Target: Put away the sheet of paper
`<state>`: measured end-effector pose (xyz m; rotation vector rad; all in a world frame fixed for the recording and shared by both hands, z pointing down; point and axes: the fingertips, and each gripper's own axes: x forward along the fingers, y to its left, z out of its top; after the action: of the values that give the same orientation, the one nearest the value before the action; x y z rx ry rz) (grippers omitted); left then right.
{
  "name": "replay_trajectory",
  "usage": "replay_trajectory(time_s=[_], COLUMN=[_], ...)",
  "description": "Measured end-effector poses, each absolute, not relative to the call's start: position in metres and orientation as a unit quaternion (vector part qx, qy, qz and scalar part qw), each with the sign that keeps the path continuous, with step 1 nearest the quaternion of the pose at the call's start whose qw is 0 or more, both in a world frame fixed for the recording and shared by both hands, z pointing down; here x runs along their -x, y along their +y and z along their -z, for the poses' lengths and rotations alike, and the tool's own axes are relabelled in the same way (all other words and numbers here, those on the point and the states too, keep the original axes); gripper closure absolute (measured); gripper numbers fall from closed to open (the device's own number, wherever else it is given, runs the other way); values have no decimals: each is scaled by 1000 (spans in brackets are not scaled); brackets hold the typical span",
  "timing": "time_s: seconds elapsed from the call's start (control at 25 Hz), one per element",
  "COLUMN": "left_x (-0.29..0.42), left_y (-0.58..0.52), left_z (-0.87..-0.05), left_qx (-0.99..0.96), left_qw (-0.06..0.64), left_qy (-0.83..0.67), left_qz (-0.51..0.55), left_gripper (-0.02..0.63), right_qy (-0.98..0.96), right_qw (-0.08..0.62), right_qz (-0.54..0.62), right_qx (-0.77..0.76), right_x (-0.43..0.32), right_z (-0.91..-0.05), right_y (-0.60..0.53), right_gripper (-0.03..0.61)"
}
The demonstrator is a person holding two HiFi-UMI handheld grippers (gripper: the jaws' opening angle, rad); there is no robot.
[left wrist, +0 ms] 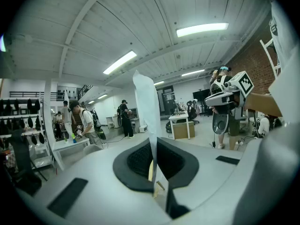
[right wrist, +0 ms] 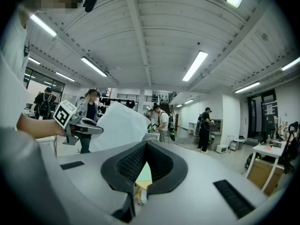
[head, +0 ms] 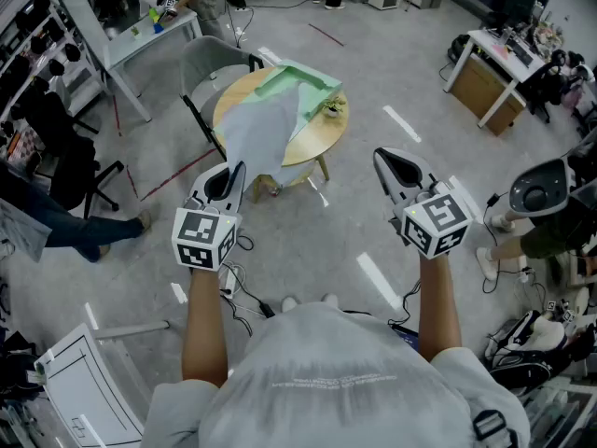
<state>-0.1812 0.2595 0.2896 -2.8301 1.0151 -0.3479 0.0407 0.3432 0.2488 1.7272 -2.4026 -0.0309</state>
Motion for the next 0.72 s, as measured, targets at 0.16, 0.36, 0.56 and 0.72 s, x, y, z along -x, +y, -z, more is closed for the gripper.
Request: replay_trajectory(time_s=[0.16, 0.36, 0.56, 0.72], left_x=[166, 145, 124, 111], left_y=[262, 262, 262, 255], left_z=[-289, -297, -311, -321], left_qx=[933, 929, 923, 920], left_qw=[57, 38, 34, 17], left_qy=[338, 350, 361, 369], left_qz=[114, 115, 127, 132], left_gripper=[595, 595, 595, 595], right_qy=[-810, -808, -809, -812], right_qw=[100, 110, 120, 117], right_qz=[14, 5, -15, -34], right_qx=[-578, -579, -576, -570], right_x=[-53, -85, -120, -135], right_z=[-252, -264, -287, -301], right_y=[341, 342, 342, 336], right_gripper=[551, 551, 551, 551])
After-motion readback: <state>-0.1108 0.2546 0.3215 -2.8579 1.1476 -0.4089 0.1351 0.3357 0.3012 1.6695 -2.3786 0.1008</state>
